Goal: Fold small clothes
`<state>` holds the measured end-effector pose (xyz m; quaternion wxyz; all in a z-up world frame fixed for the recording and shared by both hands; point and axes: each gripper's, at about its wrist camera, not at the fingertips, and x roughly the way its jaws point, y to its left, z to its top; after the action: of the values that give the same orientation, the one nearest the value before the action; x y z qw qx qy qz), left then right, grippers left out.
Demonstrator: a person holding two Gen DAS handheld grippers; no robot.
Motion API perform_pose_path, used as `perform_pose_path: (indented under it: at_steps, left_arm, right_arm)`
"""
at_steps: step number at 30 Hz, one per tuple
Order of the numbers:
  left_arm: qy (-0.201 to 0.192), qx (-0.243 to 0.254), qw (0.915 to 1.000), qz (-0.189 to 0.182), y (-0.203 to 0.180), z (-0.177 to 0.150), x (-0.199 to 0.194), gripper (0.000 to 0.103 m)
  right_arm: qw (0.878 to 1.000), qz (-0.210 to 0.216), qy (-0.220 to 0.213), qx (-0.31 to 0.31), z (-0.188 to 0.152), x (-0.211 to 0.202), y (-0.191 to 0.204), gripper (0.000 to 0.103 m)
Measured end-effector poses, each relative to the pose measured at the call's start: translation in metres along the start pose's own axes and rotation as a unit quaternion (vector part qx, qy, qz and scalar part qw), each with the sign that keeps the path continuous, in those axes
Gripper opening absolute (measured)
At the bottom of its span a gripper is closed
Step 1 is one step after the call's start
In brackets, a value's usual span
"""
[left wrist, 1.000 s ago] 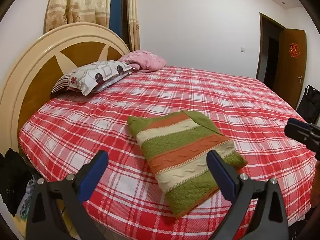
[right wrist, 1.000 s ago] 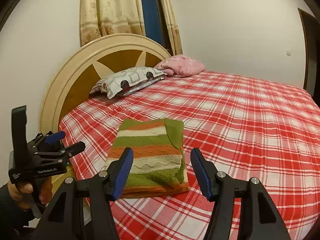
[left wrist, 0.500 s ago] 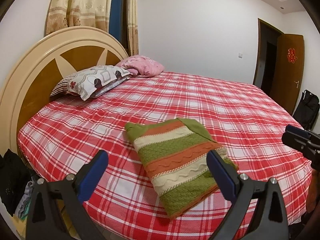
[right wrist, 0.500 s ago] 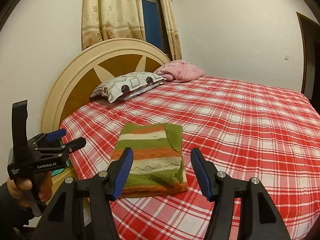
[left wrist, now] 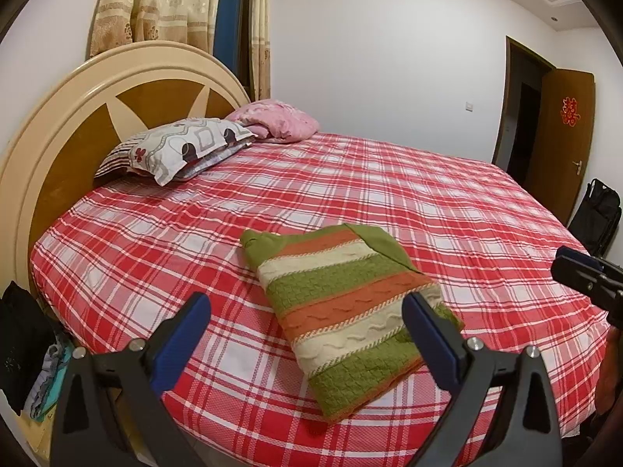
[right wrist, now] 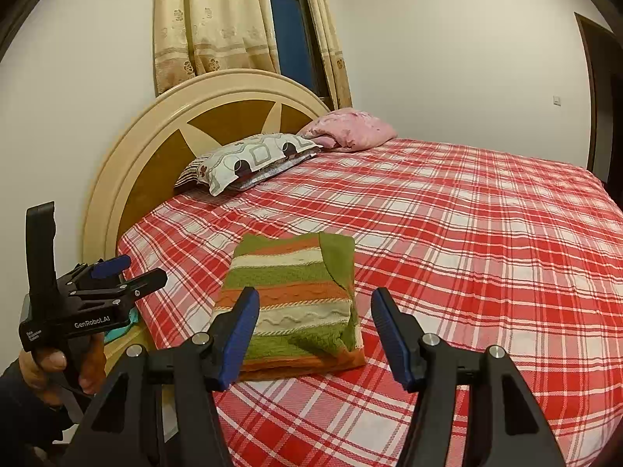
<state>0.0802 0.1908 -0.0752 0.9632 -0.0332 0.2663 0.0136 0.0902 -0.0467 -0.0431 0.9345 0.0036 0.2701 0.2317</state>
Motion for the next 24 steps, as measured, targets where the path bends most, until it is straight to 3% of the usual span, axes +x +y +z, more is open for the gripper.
perform_pose_path:
  at_steps: [24]
  left_arm:
    - [-0.018, 0.026, 0.9995, -0.007, -0.011, 0.005, -0.013, 0.103]
  right_arm:
    - [1.0, 0.003, -0.018, 0.009, -0.003, -0.008, 0.002, 0.061]
